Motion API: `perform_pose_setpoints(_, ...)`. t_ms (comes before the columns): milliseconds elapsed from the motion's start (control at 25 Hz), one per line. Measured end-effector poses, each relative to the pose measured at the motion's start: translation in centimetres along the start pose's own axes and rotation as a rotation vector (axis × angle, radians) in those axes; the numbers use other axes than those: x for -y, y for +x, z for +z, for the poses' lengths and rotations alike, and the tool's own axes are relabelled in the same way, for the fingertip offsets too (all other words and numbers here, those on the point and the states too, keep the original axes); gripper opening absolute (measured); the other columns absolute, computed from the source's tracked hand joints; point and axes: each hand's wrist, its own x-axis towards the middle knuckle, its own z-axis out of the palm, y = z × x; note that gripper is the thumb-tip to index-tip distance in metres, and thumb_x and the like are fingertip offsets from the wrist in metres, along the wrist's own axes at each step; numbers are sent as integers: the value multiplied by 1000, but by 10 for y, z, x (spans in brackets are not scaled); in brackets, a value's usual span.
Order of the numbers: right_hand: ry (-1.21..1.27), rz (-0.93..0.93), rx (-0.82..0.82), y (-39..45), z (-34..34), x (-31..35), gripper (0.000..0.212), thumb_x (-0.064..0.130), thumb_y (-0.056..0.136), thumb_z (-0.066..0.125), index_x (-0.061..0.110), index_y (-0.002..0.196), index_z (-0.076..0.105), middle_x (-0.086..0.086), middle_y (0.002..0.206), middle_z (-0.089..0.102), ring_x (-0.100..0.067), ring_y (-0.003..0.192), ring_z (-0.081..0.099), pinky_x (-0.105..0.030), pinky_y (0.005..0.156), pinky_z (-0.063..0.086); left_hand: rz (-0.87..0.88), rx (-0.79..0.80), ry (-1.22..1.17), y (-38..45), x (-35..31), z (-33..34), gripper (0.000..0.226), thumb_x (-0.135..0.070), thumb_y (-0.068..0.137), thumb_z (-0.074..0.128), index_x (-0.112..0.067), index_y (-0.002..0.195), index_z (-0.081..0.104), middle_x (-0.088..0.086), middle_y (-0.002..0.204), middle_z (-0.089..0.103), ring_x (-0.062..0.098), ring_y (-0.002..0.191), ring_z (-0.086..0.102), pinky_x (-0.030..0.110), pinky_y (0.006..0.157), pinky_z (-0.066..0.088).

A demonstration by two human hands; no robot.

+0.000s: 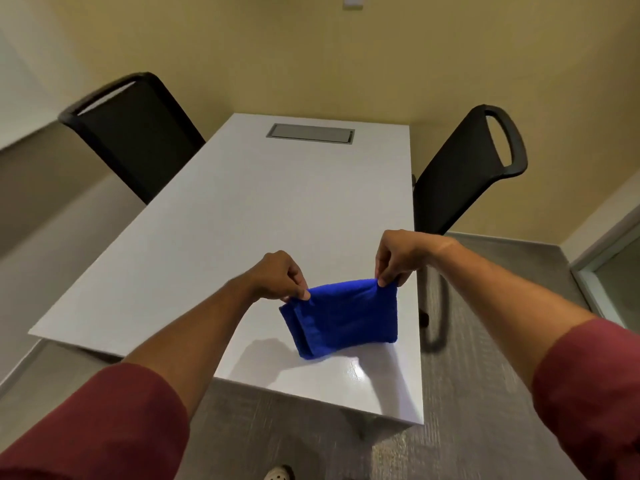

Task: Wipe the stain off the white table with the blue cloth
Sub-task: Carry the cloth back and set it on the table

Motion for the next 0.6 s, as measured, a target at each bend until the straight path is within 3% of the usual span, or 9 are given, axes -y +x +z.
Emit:
perform_pose_setpoints(360,-94,-137,-203,-16,-38,82,11,9,82,77,9,93,78,-3,86,75,-17,77,75,-21,64,62,73,-229,45,-41,-4,-83,3,-11,74,79,-13,73,77,6,75,76,21,76,74,24,61,60)
perform_pose_setpoints(600,-130,-160,-270,-21,-47,154,10,8,81,79,10,91,78,1,79,73,-11,66,74,-17,58,59,112,-268,73,-76,12,-142,3,-13,79,78,-11,80,77,8,81,76,22,80,73,30,71,61)
